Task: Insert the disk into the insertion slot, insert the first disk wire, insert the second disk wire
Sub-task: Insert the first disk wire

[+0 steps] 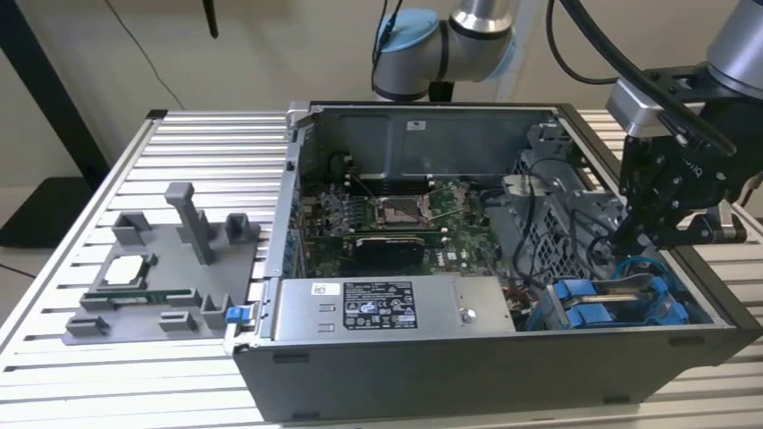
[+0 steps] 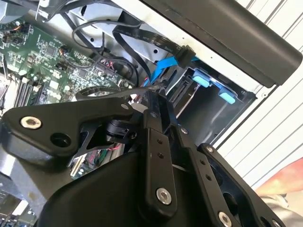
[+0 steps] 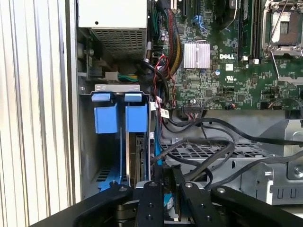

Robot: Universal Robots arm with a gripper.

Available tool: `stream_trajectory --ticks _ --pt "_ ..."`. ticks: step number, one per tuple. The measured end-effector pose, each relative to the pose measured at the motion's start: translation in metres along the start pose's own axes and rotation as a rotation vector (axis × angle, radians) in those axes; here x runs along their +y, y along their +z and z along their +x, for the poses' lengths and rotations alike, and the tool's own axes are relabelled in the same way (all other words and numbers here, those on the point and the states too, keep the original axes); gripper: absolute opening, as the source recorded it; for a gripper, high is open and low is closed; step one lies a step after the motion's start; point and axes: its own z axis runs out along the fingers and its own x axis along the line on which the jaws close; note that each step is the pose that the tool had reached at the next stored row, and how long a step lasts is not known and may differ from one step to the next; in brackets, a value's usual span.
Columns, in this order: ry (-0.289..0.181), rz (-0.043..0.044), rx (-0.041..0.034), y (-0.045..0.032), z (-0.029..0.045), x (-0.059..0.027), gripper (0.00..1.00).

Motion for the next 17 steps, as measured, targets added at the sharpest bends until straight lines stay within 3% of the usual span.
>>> stream_trajectory --ticks 10,17 --pt "0.000 -0.0010 0.0000 0.0003 0.0004 -0.0007 0.00" --pt "0.002 -0.0250 0.0010 0.0018 0.0092 -0.0043 0.00"
